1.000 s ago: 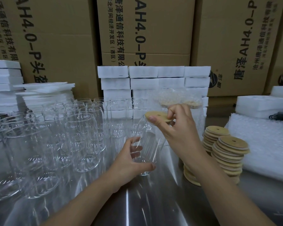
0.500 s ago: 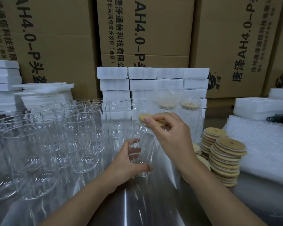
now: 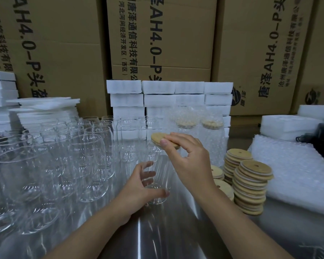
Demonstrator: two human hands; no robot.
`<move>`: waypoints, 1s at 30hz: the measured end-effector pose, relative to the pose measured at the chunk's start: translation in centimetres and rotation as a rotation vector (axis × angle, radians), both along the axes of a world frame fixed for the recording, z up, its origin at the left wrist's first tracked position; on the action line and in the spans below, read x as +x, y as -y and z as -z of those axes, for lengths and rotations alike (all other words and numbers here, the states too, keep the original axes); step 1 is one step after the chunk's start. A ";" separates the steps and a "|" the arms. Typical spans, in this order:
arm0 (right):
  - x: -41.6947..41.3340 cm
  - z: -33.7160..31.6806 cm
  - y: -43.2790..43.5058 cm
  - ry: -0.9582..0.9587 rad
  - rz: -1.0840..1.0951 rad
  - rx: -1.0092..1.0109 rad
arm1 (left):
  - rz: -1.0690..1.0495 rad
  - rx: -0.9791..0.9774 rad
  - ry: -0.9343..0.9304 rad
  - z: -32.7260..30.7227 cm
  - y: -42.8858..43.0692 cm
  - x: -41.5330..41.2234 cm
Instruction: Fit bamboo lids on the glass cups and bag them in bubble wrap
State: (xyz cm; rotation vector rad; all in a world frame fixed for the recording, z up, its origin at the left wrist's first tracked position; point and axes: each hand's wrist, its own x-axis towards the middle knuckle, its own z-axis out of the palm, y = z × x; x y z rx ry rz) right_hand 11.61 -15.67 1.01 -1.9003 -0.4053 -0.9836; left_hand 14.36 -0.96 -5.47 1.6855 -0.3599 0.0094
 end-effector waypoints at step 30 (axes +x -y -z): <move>2.3 -7.0 18.1 -1.232 0.872 -0.829 | -0.066 -0.163 -0.005 -1.4 0.1 -0.5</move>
